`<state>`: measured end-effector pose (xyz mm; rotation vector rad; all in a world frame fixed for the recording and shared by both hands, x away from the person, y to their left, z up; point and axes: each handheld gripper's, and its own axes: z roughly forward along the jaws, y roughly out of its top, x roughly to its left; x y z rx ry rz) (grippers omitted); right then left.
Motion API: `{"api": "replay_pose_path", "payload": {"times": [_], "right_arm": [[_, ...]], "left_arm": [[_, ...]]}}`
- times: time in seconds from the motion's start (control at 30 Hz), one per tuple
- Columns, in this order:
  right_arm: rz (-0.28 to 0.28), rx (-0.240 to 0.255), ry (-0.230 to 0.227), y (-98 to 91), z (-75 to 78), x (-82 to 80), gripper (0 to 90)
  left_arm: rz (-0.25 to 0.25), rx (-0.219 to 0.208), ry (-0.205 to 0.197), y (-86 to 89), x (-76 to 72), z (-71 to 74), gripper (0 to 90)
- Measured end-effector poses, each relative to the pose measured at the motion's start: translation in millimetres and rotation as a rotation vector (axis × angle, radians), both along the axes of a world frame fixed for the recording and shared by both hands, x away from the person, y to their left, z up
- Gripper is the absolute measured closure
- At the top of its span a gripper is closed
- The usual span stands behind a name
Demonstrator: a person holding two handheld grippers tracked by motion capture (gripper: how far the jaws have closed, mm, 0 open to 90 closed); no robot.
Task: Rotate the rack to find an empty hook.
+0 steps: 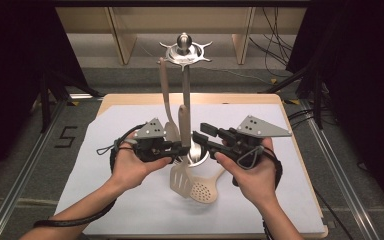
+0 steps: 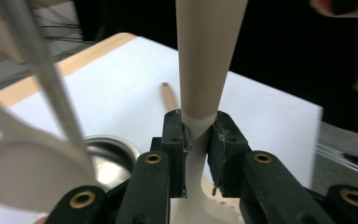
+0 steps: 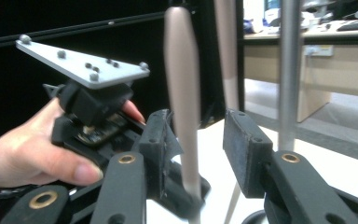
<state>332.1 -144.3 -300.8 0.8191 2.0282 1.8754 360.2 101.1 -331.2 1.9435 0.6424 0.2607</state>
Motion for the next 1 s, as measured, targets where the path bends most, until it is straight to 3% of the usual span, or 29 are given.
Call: {"api": "replay_pose_path", "payload": {"times": [0.2, 0.23, 0.33, 0.4, 0.43, 0.67, 0.77, 0.8, 0.87, 0.9, 1.0], "right_arm": [[-0.071, -0.027, 0.018, -19.6, -12.1, -2.3, 62.1], [-0.087, -0.019, 0.042, -21.9, -15.4, -3.6, 62.1], [-0.102, -0.025, 0.052, -24.0, -20.2, -4.0, 61.9], [-0.098, -0.026, 0.045, -20.1, -19.9, -3.8, 61.4], [-0.098, -0.04, 0.003, -15.7, -18.8, -2.2, 61.0], [-0.08, -0.095, -0.047, 18.1, -8.1, 2.3, 57.3], [-0.088, -0.099, -0.039, 26.5, -6.5, 3.8, 58.3], [-0.089, -0.12, -0.053, 27.4, -6.1, 5.6, 59.1], [-0.1, -0.125, -0.032, 30.9, -6.2, 5.7, 62.2], [-0.098, -0.126, -0.048, 30.9, -6.5, 8.6, 64.6], [-0.086, -0.118, -0.021, 31.3, -5.8, 8.8, 74.4]], "left_arm": [[0.063, 0.017, -0.015, 0.2, 0.0, 8.7, 76.8], [0.065, 0.014, -0.017, -0.2, 0.5, 9.1, 76.8], [0.068, 0.022, -0.016, -2.6, 0.9, 10.1, 76.8], [0.066, 0.02, -0.018, -4.9, 0.8, 10.1, 76.8], [0.071, 0.019, -0.022, -5.8, 0.5, 9.9, 76.7], [0.062, 0.04, -0.021, -11.6, -2.0, 8.4, 76.7], [0.051, 0.032, -0.022, -11.8, -1.4, 7.4, 76.7], [0.056, 0.038, -0.025, -11.5, -1.7, 7.2, 76.7], [0.057, 0.037, -0.023, -11.2, -2.0, 7.0, 76.7], [0.055, 0.039, -0.024, -11.0, -2.1, 6.9, 76.7], [0.046, 0.035, -0.022, -10.5, -1.3, 5.6, 76.6]]}}
